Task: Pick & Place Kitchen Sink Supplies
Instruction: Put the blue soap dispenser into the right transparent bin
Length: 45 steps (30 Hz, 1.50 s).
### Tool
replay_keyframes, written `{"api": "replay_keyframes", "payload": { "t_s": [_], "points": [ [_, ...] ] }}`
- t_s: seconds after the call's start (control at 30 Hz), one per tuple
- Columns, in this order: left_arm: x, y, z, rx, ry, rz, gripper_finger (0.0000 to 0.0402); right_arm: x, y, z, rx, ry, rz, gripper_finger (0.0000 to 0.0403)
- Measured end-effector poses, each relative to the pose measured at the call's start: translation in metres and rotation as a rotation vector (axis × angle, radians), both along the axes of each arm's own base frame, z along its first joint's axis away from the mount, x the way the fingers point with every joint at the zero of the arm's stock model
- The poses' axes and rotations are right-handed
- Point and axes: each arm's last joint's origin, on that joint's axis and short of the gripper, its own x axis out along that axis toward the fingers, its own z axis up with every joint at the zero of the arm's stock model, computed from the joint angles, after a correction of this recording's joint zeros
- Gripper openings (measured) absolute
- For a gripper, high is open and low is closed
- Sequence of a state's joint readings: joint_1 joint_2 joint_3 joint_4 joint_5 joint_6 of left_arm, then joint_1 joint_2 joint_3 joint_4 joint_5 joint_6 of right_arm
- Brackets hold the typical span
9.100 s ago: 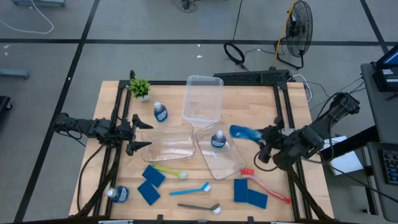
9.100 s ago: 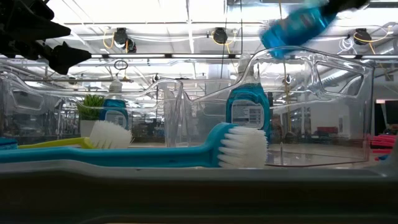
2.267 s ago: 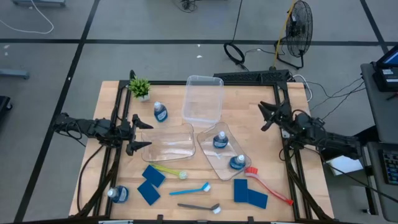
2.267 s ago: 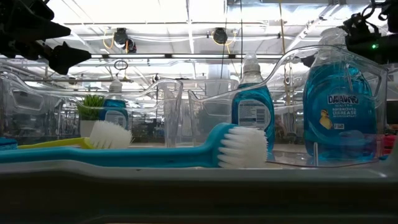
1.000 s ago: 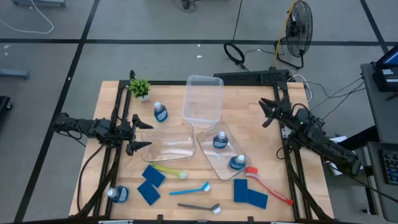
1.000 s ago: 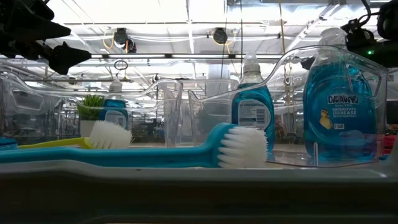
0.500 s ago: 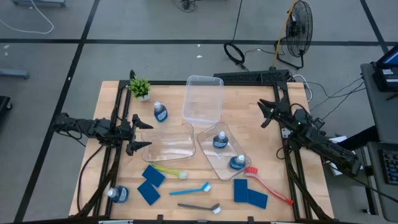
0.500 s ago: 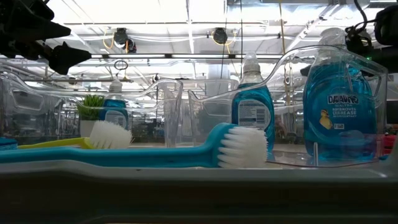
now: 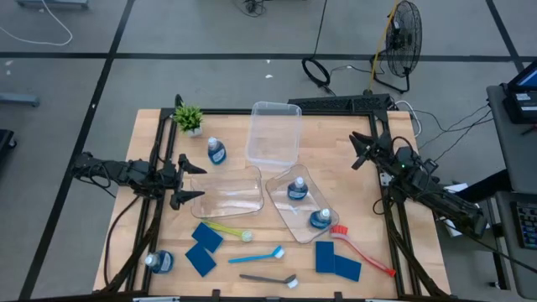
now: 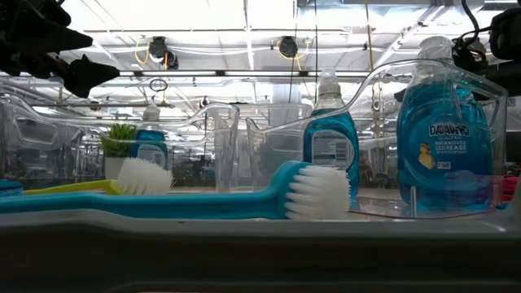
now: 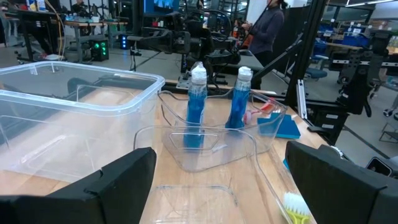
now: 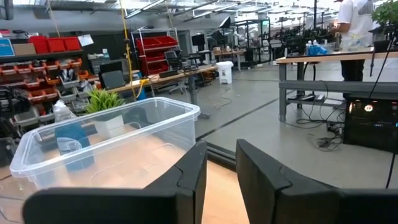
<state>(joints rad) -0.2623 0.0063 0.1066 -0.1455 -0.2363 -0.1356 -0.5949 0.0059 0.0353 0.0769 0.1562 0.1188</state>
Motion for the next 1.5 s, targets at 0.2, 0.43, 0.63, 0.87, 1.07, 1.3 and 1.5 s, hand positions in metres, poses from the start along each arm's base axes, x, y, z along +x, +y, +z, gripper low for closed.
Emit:
{"api": "replay_keyframes", "payload": {
  "t_s": [0.2, 0.43, 0.63, 0.87, 1.07, 1.3, 1.5],
  "points": [
    [0.0, 0.0, 0.0, 0.0, 0.0, 0.0, 0.0361, 0.0, 0.0, 0.0, 0.0, -0.001, 0.0, 0.0073],
    [0.0, 0.0, 0.0, 0.0, 0.0, 0.0, 0.0361, 0.0, 0.0, 0.0, 0.0, -0.001, 0.0, 0.0073],
    [0.0, 0.0, 0.0, 0.0, 0.0, 0.0, 0.0361, 0.0, 0.0, 0.0, 0.0, -0.001, 0.0, 0.0073],
    [0.0, 0.0, 0.0, 0.0, 0.0, 0.0, 0.0361, 0.0, 0.0, 0.0, 0.0, -0.001, 0.0, 0.0073],
    [0.0, -0.001, 0.005, -0.164, -0.05, -0.03, 0.0361, 0.0, 0.0, 0.0, -0.001, -0.001, 0.0, 0.0073],
    [-0.005, -0.001, 0.034, -0.721, -0.295, -0.165, 0.0361, 0.0, 0.0, 0.0, 0.0, -0.001, 0.001, 0.0073],
    [-0.007, 0.0, 0.042, -0.743, -0.376, -0.193, 0.0361, 0.0, 0.0, 0.0, -0.001, -0.001, 0.0, 0.0073]
  ]
}}
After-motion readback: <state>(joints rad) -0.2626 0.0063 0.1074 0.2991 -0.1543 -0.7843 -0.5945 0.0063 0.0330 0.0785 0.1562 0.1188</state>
